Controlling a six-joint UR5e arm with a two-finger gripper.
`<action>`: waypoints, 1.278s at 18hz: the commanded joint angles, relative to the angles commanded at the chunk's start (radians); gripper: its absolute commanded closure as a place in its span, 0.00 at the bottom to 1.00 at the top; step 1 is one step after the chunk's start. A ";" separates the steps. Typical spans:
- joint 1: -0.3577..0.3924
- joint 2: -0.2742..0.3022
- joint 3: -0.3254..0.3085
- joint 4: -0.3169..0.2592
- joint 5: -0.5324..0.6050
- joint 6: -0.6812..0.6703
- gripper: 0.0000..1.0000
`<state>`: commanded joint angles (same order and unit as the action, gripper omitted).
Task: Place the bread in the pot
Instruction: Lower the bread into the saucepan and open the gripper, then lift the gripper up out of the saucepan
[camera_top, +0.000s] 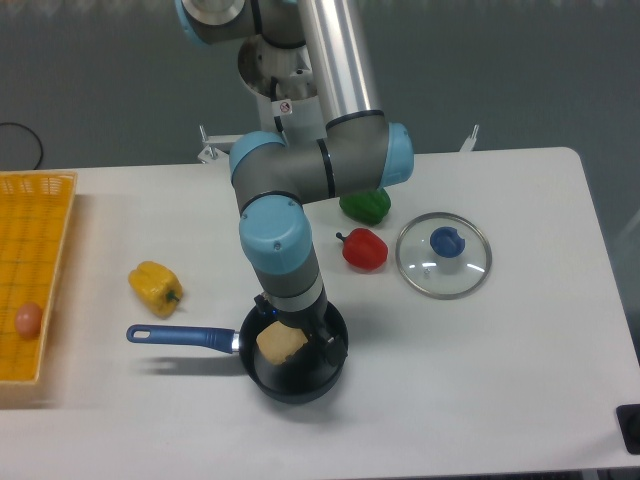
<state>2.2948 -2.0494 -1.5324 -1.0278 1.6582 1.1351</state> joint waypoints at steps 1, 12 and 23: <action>0.000 0.002 0.000 0.000 0.000 0.000 0.00; 0.009 0.028 0.005 -0.029 0.002 0.003 0.00; 0.187 0.106 0.011 -0.155 -0.021 0.345 0.00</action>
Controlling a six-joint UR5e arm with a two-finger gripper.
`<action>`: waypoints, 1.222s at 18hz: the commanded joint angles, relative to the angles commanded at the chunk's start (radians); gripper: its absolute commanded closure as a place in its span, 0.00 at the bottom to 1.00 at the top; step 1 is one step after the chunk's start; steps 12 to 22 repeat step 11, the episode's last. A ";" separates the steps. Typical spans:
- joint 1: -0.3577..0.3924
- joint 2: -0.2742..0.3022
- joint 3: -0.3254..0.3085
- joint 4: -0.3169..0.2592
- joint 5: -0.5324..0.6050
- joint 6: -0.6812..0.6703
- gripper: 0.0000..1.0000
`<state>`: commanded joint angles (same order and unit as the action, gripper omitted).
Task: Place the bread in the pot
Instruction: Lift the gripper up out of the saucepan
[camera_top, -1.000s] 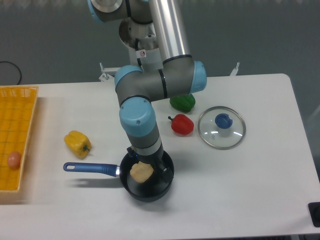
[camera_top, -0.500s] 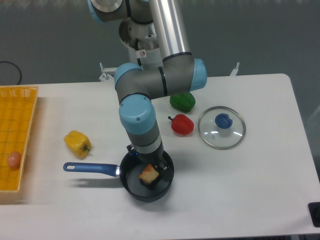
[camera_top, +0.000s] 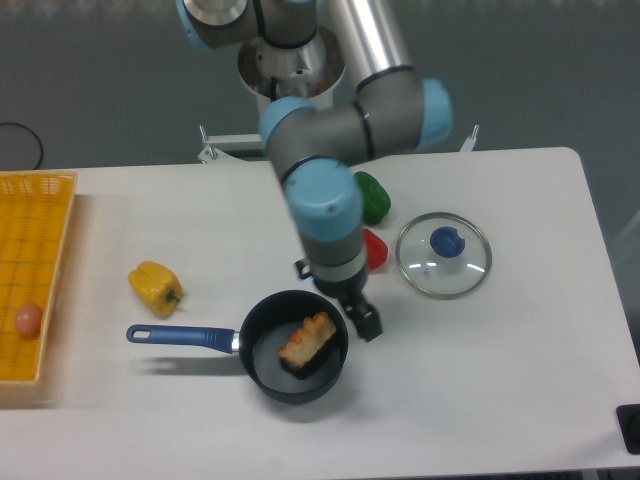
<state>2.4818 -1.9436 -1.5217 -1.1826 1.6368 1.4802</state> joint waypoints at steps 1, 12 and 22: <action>0.023 0.000 0.002 -0.003 0.000 0.038 0.00; 0.224 -0.035 0.002 0.012 -0.018 0.385 0.00; 0.224 -0.035 0.002 0.012 -0.018 0.385 0.00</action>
